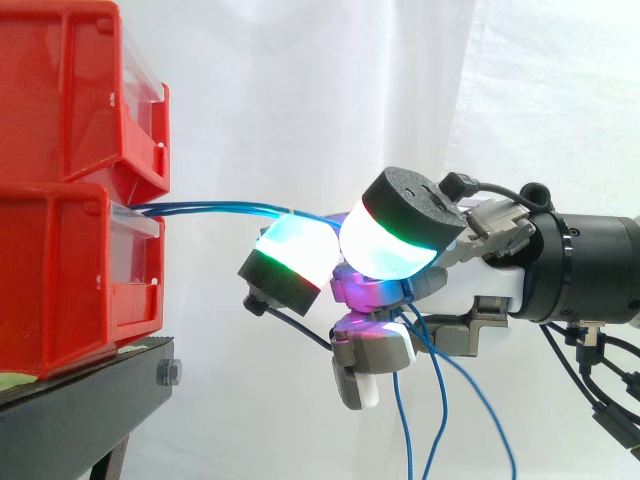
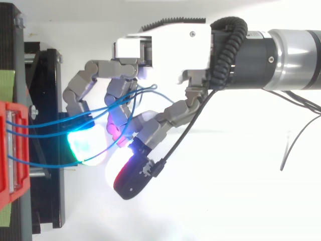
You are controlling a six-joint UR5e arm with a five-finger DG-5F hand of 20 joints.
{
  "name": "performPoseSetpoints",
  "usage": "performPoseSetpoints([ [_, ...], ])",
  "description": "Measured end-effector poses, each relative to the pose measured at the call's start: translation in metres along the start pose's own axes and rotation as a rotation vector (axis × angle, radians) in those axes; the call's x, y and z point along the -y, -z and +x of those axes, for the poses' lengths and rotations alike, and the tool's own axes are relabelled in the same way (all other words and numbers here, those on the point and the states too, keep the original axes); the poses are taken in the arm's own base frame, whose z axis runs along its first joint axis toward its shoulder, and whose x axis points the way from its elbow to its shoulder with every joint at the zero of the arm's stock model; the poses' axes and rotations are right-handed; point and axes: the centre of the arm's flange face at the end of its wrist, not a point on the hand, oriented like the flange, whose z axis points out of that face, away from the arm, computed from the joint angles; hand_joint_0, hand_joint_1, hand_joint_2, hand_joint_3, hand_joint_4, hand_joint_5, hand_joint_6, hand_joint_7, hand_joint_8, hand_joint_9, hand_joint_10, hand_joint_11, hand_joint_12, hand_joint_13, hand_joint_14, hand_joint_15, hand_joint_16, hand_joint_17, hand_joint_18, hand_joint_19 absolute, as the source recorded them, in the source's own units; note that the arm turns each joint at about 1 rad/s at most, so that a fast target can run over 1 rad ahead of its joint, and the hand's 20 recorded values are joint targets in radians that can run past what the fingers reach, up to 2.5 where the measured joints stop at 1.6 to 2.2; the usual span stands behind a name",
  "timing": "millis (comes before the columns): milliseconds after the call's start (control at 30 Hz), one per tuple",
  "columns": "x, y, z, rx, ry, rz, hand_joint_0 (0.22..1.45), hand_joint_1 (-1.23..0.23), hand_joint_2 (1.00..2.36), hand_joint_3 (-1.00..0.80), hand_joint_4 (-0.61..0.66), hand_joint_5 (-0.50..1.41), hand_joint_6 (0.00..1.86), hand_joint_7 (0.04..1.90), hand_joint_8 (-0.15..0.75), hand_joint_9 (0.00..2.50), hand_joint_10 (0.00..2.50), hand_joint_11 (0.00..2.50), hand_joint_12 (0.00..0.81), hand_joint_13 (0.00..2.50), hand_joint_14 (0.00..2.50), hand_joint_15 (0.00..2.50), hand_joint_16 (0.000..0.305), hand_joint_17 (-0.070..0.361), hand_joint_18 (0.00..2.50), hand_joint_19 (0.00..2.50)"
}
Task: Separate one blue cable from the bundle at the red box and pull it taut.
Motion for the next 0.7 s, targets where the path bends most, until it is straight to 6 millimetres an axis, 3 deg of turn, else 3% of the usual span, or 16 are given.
performPoseSetpoints([
  [133,-0.0002,-0.0002,0.0004,0.000,-0.001,0.000,0.56,-1.03,1.00,-0.50,0.07,-0.11,0.93,1.05,0.300,1.21,0.80,1.68,0.378,1.26,0.03,1.09,0.039,0.088,1.02,0.70],
  [233,-0.0008,-0.0004,0.0012,-0.002,-0.001,-0.001,0.47,-0.96,1.00,-0.50,0.09,-0.12,0.91,1.01,0.321,1.17,0.80,1.56,0.408,1.25,0.03,1.07,0.045,0.102,1.02,0.70],
  [300,-0.0009,-0.0006,0.0021,-0.002,-0.001,-0.001,0.44,-0.78,1.00,-0.50,0.12,-0.13,0.89,0.96,0.344,1.17,0.84,1.48,0.434,1.25,0.02,1.07,0.050,0.112,1.03,0.71],
  [400,-0.0007,-0.0008,0.0024,0.000,-0.001,-0.001,0.50,-0.48,1.00,-0.50,0.13,-0.13,0.84,0.92,0.314,1.20,0.65,1.55,0.406,1.25,0.02,1.07,0.049,0.111,1.00,0.77],
  [500,-0.0008,-0.0009,0.0030,0.002,-0.001,0.000,0.59,-0.37,1.00,-0.50,0.11,-0.12,0.79,0.97,0.277,1.22,0.47,1.65,0.376,1.23,0.03,1.10,0.045,0.102,0.97,0.81],
  [667,-0.0005,-0.0007,0.0017,0.005,-0.002,0.001,0.64,-0.54,1.00,-0.46,0.09,-0.15,0.80,0.97,0.271,1.15,0.47,1.65,0.378,1.19,0.03,1.08,0.047,0.106,0.94,0.79],
  [700,-0.0004,-0.0006,0.0012,0.006,-0.002,0.001,0.64,-0.65,1.01,-0.41,0.11,-0.17,0.86,0.94,0.276,1.07,0.50,1.61,0.400,1.10,0.03,1.04,0.050,0.112,0.85,0.75],
])
